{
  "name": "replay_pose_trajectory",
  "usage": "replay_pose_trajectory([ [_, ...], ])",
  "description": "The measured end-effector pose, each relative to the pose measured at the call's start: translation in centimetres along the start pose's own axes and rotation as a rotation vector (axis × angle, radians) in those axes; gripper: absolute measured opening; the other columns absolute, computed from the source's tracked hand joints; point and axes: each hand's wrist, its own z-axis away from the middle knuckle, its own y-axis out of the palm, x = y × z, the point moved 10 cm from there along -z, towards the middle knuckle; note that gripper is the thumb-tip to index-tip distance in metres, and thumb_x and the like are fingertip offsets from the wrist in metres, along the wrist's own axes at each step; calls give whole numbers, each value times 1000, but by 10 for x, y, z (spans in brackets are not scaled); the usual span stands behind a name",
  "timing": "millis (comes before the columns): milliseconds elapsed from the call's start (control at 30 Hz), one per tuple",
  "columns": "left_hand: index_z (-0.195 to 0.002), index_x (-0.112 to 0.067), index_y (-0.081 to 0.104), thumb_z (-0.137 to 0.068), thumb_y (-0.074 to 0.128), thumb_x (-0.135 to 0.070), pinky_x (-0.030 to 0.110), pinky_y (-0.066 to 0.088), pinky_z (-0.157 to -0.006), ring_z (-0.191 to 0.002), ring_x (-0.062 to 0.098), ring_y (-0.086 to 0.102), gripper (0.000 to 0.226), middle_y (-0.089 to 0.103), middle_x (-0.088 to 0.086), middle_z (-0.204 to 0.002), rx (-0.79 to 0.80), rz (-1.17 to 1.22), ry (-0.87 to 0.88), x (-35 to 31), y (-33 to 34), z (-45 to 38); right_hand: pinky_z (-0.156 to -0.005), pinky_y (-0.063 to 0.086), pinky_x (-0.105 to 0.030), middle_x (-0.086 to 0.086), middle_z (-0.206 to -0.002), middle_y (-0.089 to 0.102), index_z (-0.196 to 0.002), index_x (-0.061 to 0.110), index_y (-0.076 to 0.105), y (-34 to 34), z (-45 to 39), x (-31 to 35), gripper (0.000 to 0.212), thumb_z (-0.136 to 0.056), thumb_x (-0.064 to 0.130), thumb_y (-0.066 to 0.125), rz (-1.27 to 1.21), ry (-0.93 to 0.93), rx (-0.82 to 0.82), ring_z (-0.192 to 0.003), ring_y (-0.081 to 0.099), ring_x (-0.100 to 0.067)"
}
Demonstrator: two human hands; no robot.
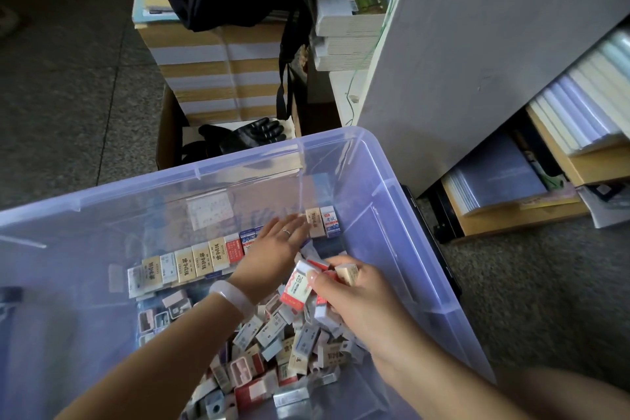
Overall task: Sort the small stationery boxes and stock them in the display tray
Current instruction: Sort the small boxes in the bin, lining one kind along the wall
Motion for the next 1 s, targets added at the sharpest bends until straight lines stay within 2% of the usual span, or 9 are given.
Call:
replay_pose_trajectory([
  [100, -113, 0, 61, -87, 52, 5, 28, 47, -66, -78, 32, 63, 28, 66, 20, -90, -24, 444, -435, 34, -29, 26, -44, 41, -13, -10, -79, 70, -98, 7, 67, 4, -1, 5, 12, -88, 12, 62, 37, -21, -2, -53, 59, -3],
  [200, -89, -9, 57, -97, 46, -5, 16, 38, -49, -57, 13, 47, 14, 53, 6, -68, 95, 1113, -909, 46, -24, 67, -40, 37, -13, -4, -69, 68, -95, 10, 67, 10, 0, 4, 9, -88, 15, 63, 54, 16, 22, -46, 53, -2],
  [300, -79, -6, 55, -96, 50, -26, 15, 33, -41, -43, 5, 38, 27, 46, -5, -51, 122, 1426, -938, 18, -48, 82, -35, 27, -16, 3, -52, 56, -90, 11, 67, 18, 1, 4, 10, -87, 21, 65, 136, 44, 54, -38, 42, -4],
  [400, -76, -8, 56, -80, 56, -42, 18, 29, -42, -41, 8, 33, 35, 43, -6, -45, 143, 1448, -877, -3, -74, 88, -36, 27, -14, 6, -44, 48, -90, 10, 66, 20, -1, 12, 16, -87, 26, 66, 221, 22, 65, -35, 39, -2],
  [533, -80, -8, 59, -66, 69, -34, 19, 29, -42, -41, 9, 31, 32, 41, -5, -45, 151, 1389, -917, -9, -87, 98, -38, 25, -18, 4, -47, 47, -95, 10, 67, 27, -2, 13, 27, -83, 34, 68, 268, 46, 135, -36, 36, -4],
  [633, -85, -9, 54, -77, 68, -27, 17, 30, -42, -34, 5, 30, 24, 40, -6, -39, 87, 1385, -1003, -2, -93, 113, -40, 24, -18, -1, -58, 49, -82, 12, 62, 39, -4, 7, 18, -86, 29, 65, 201, 111, 217, -42, 35, -6],
  [733, -84, -5, 53, -85, 64, -17, 14, 27, -35, -32, 4, 28, 16, 39, -6, -38, 32, 1416, -1047, 12, -101, 130, -44, 22, -21, -8, -72, 49, -89, 6, 64, 53, -9, 7, 19, -88, 24, 64, 253, 102, 244, -46, 35, -8],
  [833, -79, -1, 55, -86, 64, -13, 15, 25, -35, -32, 5, 27, 16, 37, -8, -37, -4, 1365, -1067, 27, -107, 146, -38, 25, -17, -4, -65, 52, -100, 6, 68, 81, -13, 12, 23, -88, 25, 63, 421, -2, 295, -43, 38, -6],
  [1000, -68, -8, 54, -84, 69, -15, 15, 26, -36, -33, 4, 29, 23, 37, -10, -38, -204, 1240, -1199, 61, -132, 185, -38, 28, -14, 2, -58, 50, -90, 21, 66, 115, -37, 11, 6, -90, 24, 61, 479, -50, 281, -43, 41, -5],
])
